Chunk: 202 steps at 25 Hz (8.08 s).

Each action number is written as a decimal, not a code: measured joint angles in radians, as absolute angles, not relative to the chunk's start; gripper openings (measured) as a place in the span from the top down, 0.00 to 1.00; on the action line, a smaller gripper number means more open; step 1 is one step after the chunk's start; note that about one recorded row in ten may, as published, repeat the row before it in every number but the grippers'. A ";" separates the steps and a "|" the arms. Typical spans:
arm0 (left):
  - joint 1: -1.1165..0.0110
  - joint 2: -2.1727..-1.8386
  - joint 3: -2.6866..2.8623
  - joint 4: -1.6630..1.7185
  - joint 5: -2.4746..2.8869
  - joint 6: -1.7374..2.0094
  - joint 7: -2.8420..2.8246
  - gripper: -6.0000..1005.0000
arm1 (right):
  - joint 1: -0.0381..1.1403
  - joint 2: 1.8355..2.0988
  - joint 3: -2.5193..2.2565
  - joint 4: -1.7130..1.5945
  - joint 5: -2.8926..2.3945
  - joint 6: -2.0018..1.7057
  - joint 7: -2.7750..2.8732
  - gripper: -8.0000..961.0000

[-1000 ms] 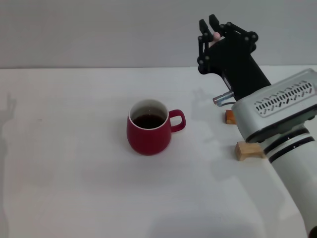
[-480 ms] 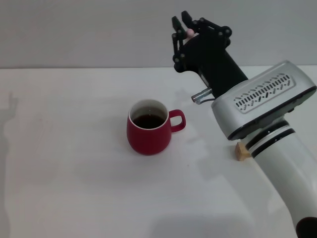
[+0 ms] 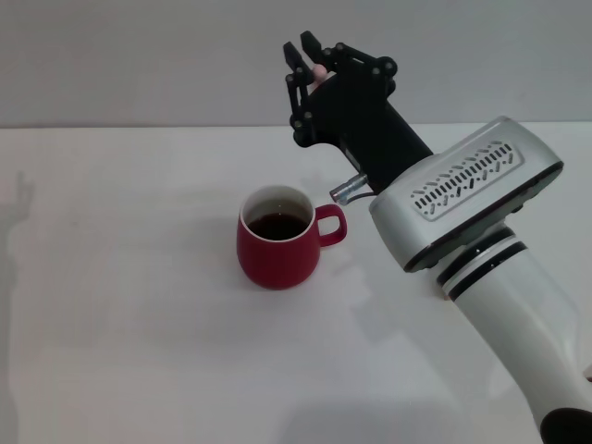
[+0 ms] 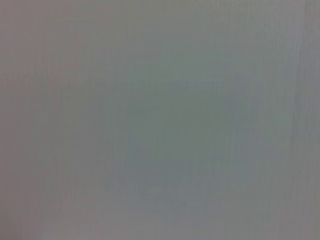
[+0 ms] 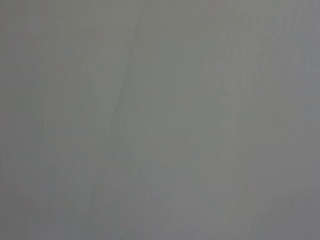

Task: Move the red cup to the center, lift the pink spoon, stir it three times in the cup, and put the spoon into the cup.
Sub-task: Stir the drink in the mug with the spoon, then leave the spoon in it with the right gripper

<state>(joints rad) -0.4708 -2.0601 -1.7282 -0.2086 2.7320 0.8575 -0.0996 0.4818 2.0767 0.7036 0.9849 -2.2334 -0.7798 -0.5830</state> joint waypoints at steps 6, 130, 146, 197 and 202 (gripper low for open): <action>-0.469 -2.060 -1.728 -0.208 2.732 0.857 -0.100 0.17 | 0.492 2.077 0.690 0.986 -2.234 -0.770 -0.571 0.86; -0.460 -2.067 -1.721 -0.193 2.730 0.848 -0.118 0.17 | 0.539 2.090 0.590 0.864 -2.183 -0.564 -0.413 0.86; -0.460 -2.066 -1.721 -0.193 2.730 0.848 -0.118 0.17 | 0.621 2.093 0.628 0.814 -2.184 -0.568 -0.415 0.86; -0.464 -2.068 -1.721 -0.193 2.734 0.844 -0.118 0.17 | 0.455 2.089 0.647 0.994 -2.187 -0.460 -0.573 0.86; -0.461 -2.068 -1.721 -0.193 2.734 0.845 -0.118 0.17 | 0.459 2.090 0.634 0.999 -2.187 -0.445 -0.574 0.86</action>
